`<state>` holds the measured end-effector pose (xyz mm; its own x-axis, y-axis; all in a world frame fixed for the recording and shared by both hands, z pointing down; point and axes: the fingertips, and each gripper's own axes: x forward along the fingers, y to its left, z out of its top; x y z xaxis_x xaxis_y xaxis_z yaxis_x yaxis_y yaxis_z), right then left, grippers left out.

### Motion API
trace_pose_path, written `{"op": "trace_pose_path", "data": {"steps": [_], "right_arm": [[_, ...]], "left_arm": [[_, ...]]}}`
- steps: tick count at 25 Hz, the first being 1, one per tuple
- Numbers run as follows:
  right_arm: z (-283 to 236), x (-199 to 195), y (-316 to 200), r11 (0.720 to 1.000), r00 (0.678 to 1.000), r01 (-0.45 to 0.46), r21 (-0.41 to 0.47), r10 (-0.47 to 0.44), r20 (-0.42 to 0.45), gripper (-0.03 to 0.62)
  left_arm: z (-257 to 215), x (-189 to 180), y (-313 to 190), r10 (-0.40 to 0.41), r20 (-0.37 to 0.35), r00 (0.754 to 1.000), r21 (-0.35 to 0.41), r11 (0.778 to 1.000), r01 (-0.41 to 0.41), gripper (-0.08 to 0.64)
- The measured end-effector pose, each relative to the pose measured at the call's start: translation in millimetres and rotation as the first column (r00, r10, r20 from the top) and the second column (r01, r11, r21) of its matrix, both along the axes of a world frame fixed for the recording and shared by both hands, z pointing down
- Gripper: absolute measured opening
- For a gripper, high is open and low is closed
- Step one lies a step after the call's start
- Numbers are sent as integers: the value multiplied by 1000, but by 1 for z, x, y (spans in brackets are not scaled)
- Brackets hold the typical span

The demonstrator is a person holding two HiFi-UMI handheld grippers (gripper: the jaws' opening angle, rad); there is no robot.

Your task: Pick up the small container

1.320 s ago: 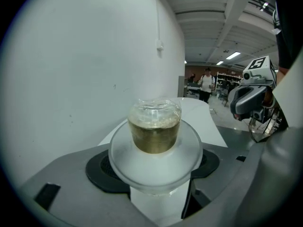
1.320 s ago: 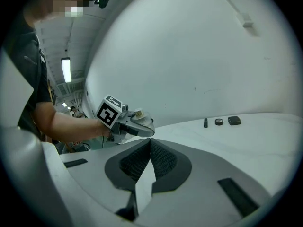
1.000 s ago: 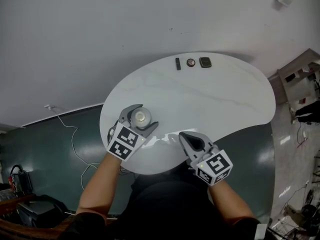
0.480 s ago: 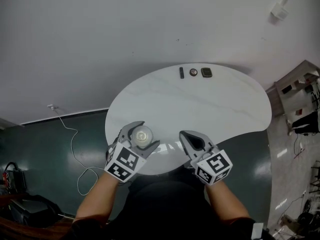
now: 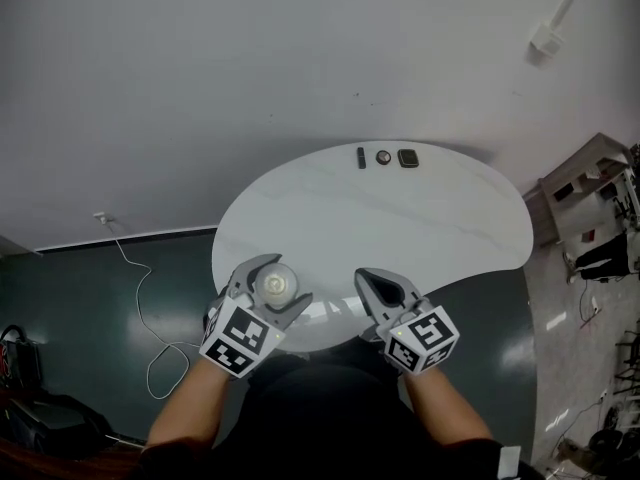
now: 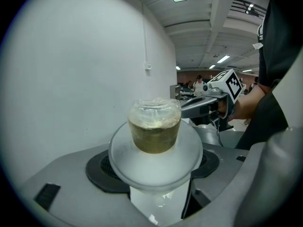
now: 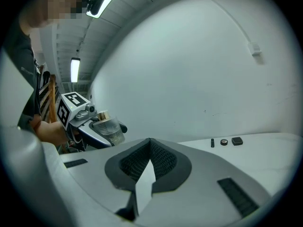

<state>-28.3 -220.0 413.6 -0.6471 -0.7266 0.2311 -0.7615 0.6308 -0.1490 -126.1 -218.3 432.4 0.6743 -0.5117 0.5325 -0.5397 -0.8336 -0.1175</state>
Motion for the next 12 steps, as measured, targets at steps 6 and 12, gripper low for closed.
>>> {"op": "trace_pose_path", "data": {"steps": [6, 12], "right_arm": [[-2, -2, 2, 1000, 1000, -7, 1, 7, -1, -6], [2, -10, 1, 1000, 1000, -9, -6, 9, -7, -6]], "left_arm": [[-2, -3, 12, 4, -1, 1000, -8, 1000, -4, 347], [-1, -11, 23, 11, 9, 1000, -4, 1000, -11, 347]]}}
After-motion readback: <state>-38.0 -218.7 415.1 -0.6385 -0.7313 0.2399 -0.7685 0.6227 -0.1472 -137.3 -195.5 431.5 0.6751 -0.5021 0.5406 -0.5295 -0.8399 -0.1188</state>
